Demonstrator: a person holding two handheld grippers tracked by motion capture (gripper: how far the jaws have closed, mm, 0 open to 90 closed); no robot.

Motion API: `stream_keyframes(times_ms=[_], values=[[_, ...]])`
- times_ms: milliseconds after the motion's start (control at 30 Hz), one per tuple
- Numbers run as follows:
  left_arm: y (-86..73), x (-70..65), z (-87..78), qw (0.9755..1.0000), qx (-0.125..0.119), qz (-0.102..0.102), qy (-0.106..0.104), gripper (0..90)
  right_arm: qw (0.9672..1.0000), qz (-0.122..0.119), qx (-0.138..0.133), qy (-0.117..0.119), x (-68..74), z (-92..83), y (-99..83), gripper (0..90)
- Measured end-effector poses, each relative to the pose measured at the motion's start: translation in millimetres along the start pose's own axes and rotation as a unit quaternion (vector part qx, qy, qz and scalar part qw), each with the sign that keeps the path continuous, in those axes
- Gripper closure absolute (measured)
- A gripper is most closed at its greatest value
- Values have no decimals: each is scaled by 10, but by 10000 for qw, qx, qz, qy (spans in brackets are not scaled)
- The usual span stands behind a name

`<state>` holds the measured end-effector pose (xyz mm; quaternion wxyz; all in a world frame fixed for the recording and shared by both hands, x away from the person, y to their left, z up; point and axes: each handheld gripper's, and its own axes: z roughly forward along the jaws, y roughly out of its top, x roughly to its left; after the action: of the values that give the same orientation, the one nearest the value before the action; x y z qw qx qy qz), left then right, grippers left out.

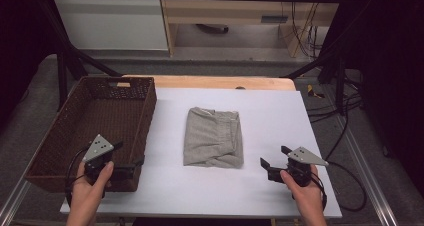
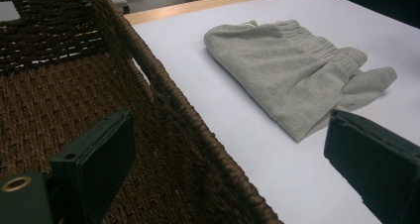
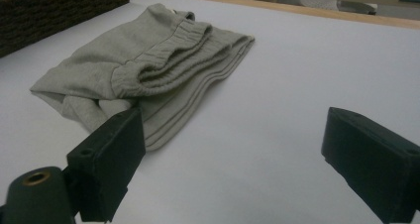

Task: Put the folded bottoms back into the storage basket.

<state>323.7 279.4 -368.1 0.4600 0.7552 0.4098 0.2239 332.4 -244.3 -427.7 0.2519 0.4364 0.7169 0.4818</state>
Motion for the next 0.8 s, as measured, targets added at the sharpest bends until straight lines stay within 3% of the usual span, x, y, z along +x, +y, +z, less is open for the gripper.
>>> stream_keyframes(times_ms=[533,800], values=[[-1,1,8,9999,66,74,-105,62,9987,180,478,-59,67,71,-26,103],[-1,3,12,9998,78,80,-149,63,9962,53,853,176,134,121,-38,134]])
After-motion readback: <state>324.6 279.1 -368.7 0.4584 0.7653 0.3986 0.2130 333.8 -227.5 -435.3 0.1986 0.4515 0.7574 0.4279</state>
